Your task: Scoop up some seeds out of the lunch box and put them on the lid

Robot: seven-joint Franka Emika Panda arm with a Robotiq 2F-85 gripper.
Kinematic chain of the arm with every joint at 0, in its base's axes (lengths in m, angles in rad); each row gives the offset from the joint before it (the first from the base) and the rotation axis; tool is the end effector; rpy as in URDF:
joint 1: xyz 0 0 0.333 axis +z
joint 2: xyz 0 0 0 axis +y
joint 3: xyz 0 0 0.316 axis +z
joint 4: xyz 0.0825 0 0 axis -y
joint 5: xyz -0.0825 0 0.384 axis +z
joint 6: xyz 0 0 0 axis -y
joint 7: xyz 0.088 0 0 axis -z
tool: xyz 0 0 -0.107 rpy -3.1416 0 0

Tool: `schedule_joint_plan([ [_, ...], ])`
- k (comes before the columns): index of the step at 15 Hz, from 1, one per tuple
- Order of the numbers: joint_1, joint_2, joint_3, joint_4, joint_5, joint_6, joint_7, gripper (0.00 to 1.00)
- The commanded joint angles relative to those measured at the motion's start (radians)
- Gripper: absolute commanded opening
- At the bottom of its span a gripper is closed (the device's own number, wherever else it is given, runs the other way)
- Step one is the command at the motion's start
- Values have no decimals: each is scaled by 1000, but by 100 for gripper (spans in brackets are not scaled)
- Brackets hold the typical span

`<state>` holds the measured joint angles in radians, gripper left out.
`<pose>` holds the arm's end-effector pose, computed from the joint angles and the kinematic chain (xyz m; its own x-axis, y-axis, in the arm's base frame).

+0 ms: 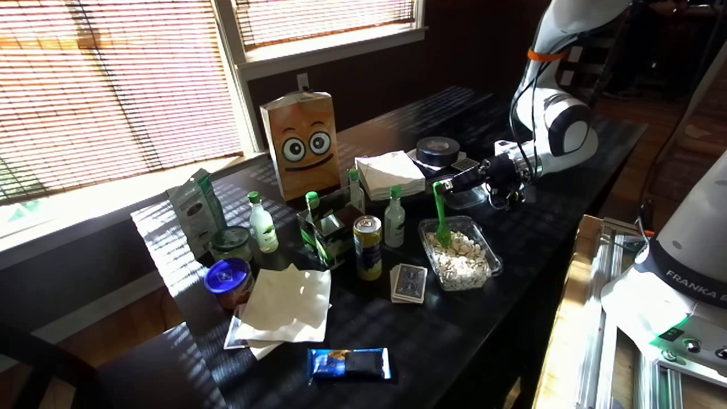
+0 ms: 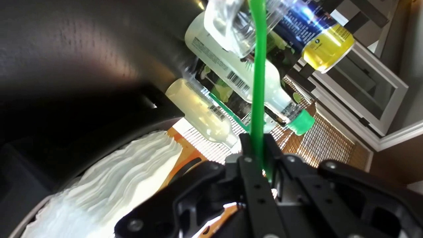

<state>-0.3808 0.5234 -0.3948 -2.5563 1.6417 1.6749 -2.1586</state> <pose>0.3000 -0.1992 0.0869 0.6603 -0.4276 0.6174 0.2855 -0.6175 -0.7330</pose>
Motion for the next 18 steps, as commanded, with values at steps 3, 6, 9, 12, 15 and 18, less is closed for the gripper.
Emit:
schedule_joint_plan([
  [3,5,-20,-8,-31,85,8,-93,3],
  [6,2,-17,-12,-26,171,5,-175,3],
  [9,8,-18,-20,-26,222,4,-194,3],
  [12,23,-17,-24,-29,221,30,-144,3],
  [15,30,-15,-23,-30,233,52,-137,9],
  [18,34,-15,-23,-31,244,75,-130,42],
])
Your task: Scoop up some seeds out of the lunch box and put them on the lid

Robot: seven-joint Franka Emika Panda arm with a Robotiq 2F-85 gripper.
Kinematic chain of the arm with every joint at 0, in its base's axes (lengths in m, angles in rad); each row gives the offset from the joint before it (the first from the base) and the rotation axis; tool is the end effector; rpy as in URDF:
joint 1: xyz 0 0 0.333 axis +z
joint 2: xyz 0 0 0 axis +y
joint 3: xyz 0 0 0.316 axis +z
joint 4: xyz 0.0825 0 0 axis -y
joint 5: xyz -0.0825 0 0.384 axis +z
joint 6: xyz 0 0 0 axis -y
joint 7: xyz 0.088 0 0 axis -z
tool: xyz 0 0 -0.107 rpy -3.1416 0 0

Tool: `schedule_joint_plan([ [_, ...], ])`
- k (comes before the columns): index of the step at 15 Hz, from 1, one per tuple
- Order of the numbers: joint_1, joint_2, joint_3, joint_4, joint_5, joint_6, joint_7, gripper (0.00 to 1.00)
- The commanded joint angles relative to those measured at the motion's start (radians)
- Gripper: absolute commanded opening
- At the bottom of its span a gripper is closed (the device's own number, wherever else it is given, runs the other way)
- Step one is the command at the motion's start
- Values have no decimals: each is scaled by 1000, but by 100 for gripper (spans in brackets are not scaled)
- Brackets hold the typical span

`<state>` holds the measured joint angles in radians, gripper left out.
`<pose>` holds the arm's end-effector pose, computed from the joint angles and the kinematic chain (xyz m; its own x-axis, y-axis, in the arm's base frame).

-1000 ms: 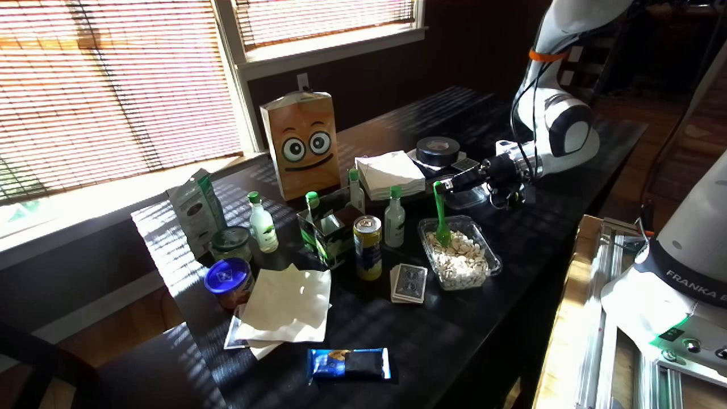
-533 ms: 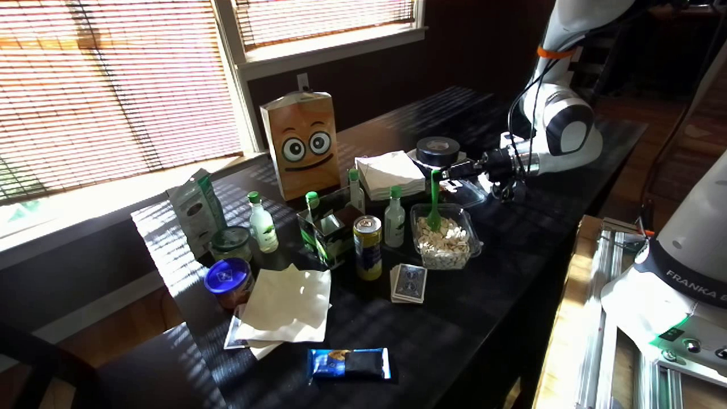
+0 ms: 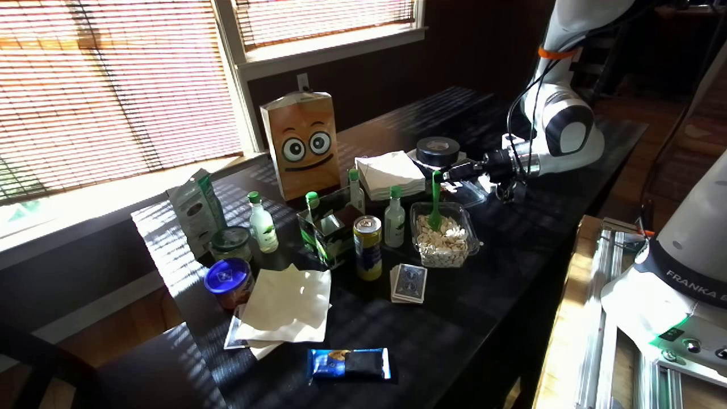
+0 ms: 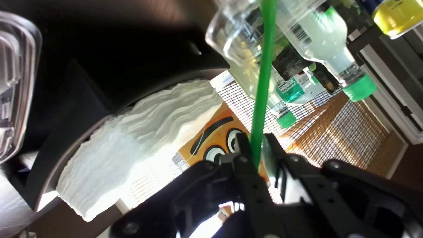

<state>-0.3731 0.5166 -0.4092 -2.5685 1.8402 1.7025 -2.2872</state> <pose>0.3052 -0.2160 0.0885 0.5271 -0.4406 0.7267 0.2320 -0.7481 -0.6218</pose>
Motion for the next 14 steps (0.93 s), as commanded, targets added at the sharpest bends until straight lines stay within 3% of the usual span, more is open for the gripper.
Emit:
schedule_joint_plan([
  [1,27,-9,-8,-19,48,60,0,50],
  [8,24,-72,-36,-51,115,94,-90,97],
  [14,28,-180,-70,-133,141,107,-216,100],
])
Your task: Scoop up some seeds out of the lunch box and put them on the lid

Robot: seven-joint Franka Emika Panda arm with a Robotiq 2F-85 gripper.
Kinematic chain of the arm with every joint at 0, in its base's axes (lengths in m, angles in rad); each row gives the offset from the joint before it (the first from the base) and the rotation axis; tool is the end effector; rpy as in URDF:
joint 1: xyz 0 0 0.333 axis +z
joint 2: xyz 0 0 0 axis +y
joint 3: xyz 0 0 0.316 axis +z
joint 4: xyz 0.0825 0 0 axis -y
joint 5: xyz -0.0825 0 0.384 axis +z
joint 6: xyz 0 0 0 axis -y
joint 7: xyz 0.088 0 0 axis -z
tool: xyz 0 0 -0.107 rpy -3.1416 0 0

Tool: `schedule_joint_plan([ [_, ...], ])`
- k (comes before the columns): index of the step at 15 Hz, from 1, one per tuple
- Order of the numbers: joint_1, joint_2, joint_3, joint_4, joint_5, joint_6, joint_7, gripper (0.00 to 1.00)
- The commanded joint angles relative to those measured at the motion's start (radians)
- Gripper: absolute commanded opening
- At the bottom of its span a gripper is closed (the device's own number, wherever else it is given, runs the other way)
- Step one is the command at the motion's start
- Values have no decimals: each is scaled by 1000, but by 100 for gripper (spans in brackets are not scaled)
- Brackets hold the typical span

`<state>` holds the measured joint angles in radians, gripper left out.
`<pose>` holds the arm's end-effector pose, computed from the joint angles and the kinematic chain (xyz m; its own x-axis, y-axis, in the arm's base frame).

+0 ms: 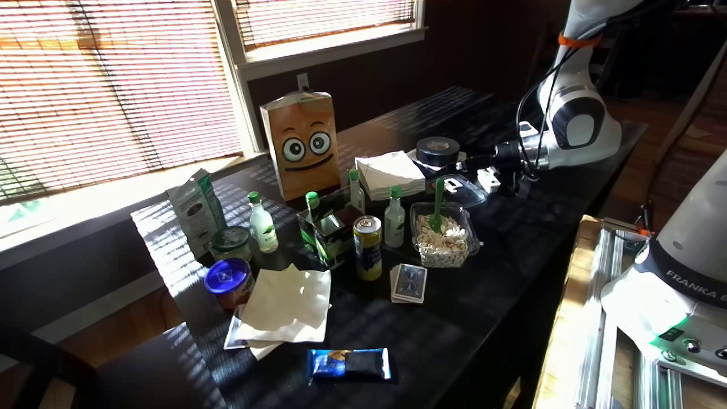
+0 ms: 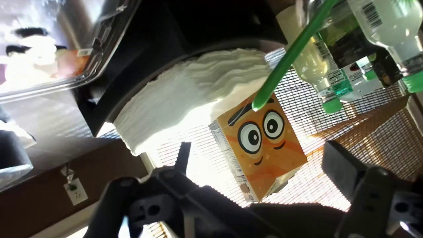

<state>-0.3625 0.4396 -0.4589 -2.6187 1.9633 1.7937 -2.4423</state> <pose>0.2906 -0.2380 0.1057 0.4455 -0.3493 0.8243 0.1481 -0.8793 -0.4526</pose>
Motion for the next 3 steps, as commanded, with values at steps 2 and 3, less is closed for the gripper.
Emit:
schedule_joint_plan([
  [2,2,-41,-9,-34,-11,-3,-20,100],
  [3,2,-54,-10,-45,-13,-3,-20,100],
])
